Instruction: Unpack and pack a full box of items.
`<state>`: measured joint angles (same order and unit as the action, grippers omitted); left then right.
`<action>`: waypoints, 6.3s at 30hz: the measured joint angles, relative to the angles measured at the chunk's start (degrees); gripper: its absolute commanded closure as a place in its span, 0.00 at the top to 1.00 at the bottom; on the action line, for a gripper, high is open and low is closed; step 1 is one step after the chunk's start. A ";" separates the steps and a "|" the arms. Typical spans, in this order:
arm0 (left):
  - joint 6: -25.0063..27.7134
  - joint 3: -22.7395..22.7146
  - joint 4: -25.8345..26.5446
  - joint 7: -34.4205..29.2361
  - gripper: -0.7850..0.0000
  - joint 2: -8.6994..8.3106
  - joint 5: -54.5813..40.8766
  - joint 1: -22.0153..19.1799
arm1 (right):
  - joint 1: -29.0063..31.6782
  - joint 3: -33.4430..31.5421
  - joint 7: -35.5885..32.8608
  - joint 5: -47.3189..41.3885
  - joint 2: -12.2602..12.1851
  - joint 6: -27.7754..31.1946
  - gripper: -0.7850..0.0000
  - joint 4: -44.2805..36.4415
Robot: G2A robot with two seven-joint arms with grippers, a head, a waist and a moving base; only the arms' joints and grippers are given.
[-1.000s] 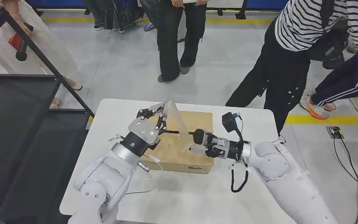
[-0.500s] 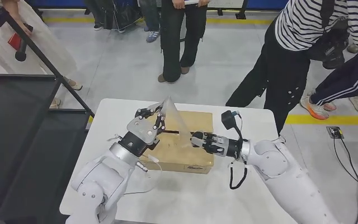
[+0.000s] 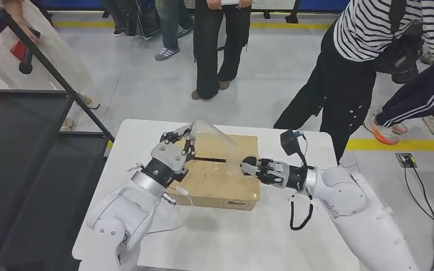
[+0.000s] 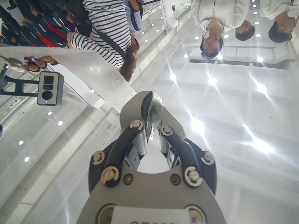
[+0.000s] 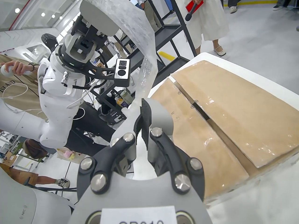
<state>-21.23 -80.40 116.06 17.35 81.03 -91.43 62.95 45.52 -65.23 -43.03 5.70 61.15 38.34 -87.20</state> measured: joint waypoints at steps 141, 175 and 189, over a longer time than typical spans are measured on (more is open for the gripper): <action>28.73 2.48 -3.11 -21.30 1.00 -8.70 113.33 15.47 | -6.71 -8.32 8.00 -51.63 -0.16 -57.84 0.00 -11.96; 31.62 14.22 -11.90 -16.65 0.84 -6.91 129.95 6.01 | -1.94 -8.02 12.88 -66.60 1.25 -59.66 0.00 -18.89; 32.10 18.12 -16.58 -13.94 0.38 -5.58 132.50 2.57 | -0.87 -8.36 12.60 -66.82 1.48 -59.77 0.00 -20.78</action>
<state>10.87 -62.28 99.49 3.40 75.45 41.07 65.52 44.65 -73.58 -30.44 -61.12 62.64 -21.43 -107.98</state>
